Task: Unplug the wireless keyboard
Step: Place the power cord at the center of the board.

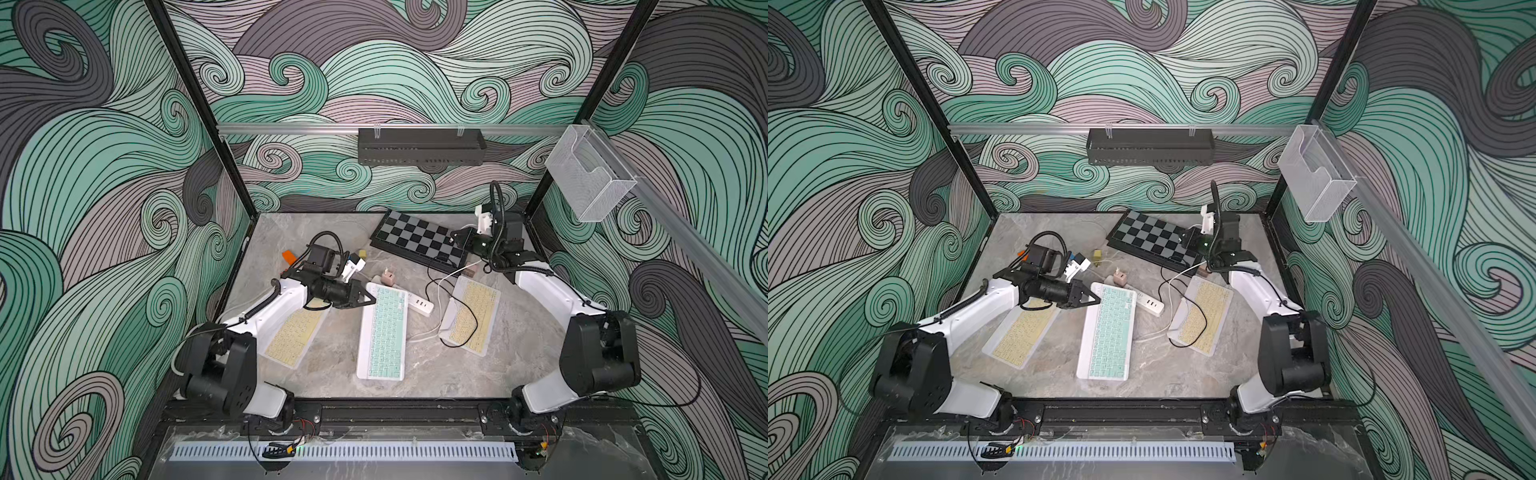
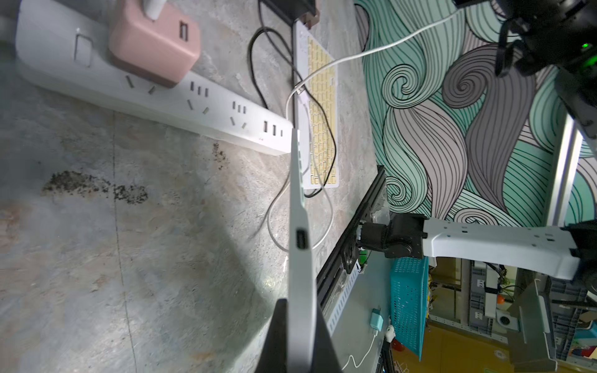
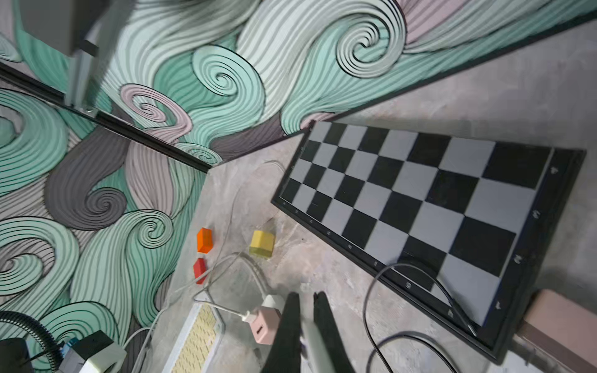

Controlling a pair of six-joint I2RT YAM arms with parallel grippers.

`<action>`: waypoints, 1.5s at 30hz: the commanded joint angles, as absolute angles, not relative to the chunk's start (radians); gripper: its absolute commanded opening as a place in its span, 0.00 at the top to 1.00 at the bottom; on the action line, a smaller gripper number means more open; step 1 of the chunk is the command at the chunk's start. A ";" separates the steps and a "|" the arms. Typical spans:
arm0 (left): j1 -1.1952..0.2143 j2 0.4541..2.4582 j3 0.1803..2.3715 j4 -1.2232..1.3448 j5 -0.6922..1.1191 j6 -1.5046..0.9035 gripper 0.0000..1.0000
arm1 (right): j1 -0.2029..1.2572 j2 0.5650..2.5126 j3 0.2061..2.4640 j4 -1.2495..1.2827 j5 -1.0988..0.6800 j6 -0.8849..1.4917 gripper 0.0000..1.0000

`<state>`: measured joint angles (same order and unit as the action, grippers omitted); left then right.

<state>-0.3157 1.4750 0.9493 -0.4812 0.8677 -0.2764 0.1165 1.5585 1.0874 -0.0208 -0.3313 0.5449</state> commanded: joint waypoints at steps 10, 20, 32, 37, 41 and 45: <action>-0.312 1.636 0.946 -0.453 0.786 -0.344 1.00 | 0.053 1.665 0.971 -0.079 -0.209 0.563 0.74; -0.310 1.775 1.025 -0.613 0.665 -0.289 0.93 | 0.037 1.546 0.951 -0.041 -0.281 0.595 0.60; -0.289 1.792 1.055 -0.700 0.542 -0.287 0.80 | 0.067 1.519 0.976 -0.111 -0.341 0.608 0.50; -0.290 1.795 1.039 -0.660 0.550 -0.323 0.73 | 0.083 1.488 0.982 -0.209 -0.286 0.601 0.44; -0.289 1.732 1.031 -0.646 0.502 -0.335 0.73 | 0.033 1.559 1.009 -0.306 -0.305 0.532 0.43; -0.290 1.662 1.036 -0.655 0.469 -0.335 0.69 | 0.041 1.563 1.021 -0.313 -0.308 0.496 0.40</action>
<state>-0.2966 1.7237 1.0294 -0.6357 0.5304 -0.3275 0.0326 1.5608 0.9905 -0.2604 -0.3088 0.5392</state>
